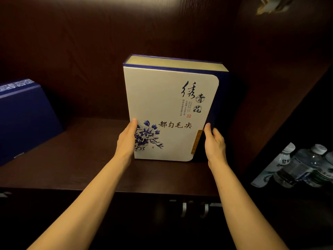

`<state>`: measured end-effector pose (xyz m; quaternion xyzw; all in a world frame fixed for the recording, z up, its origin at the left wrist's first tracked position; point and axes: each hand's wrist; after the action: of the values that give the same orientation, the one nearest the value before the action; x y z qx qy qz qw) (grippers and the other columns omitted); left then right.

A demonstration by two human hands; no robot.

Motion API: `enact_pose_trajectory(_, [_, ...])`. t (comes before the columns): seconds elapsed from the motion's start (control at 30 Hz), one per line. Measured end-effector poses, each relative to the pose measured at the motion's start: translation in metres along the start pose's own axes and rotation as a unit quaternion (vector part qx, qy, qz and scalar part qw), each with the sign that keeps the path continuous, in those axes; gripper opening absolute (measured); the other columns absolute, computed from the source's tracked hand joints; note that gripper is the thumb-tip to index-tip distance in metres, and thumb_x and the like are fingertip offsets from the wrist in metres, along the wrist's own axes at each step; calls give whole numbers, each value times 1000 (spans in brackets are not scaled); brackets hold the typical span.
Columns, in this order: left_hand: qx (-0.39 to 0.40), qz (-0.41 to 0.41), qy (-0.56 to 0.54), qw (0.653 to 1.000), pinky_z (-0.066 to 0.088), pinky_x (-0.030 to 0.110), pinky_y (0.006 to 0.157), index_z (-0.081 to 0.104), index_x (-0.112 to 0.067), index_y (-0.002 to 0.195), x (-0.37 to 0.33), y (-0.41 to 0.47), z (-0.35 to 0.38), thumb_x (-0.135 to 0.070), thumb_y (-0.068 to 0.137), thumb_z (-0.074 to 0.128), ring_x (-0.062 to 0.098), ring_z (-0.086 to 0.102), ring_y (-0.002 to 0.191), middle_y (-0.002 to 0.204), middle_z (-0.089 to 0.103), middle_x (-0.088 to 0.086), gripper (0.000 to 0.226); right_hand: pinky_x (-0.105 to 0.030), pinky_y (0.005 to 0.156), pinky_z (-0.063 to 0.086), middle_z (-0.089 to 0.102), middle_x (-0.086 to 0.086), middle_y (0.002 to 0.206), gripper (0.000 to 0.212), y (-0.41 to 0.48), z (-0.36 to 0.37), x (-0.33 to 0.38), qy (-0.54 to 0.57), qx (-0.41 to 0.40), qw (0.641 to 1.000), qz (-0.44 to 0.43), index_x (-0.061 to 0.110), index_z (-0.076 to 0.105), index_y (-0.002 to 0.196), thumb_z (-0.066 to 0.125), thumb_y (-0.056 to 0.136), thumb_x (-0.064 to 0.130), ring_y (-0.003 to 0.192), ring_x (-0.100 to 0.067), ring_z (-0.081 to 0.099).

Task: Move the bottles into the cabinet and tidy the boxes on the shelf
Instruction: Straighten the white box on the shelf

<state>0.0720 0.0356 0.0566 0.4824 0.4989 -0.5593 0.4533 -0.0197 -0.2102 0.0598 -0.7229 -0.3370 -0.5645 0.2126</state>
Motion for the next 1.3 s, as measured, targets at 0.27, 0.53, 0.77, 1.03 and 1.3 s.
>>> enact_pose_trajectory(0.27, [-2,3,15,1000,37,45,113,57,-37,137,6,-38,-7,-87,72,44,13,54,128,138,61,-11,84,-54,104,46,66,-4,125,89,-36,-19,-1,-4,-5,1000,16,21,60,132,31,77,85,118,-26,59])
enact_pose_trajectory(0.53, [-24,-2,18,1000,36,46,114,56,-37,138,12,-66,-12,-90,70,41,14,52,130,139,59,-12,88,-52,97,50,67,13,94,73,-61,-31,-7,-2,-22,1000,7,31,65,122,33,81,82,97,-14,62])
enact_pose_trajectory(0.77, [-23,-2,13,1000,33,47,115,52,-35,141,15,-74,-12,-90,70,42,14,48,134,143,55,-12,91,-41,86,50,66,18,94,44,-69,-33,-13,5,-20,1000,7,48,62,102,36,84,78,92,-4,60])
enact_pose_trajectory(1.03, [0,34,59,998,29,40,116,38,-38,150,19,-78,-17,-88,73,41,7,40,138,151,45,-17,92,-37,89,42,65,-1,123,52,-76,-41,-16,-73,29,997,-23,28,52,138,36,101,60,116,-27,58])
enact_pose_trajectory(1.3, [-24,91,210,973,38,42,108,37,-27,150,17,-96,-48,-72,88,46,18,47,133,146,51,-3,78,-44,110,39,42,-6,157,64,-104,-51,-9,-180,0,982,-53,21,31,156,53,100,45,142,-26,42])
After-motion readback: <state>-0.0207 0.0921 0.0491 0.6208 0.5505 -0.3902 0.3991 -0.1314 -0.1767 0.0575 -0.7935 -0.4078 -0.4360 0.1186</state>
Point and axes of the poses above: each hand's wrist, its own y-axis towards the middle knuckle, its own z-axis out of the palm, x = y × z
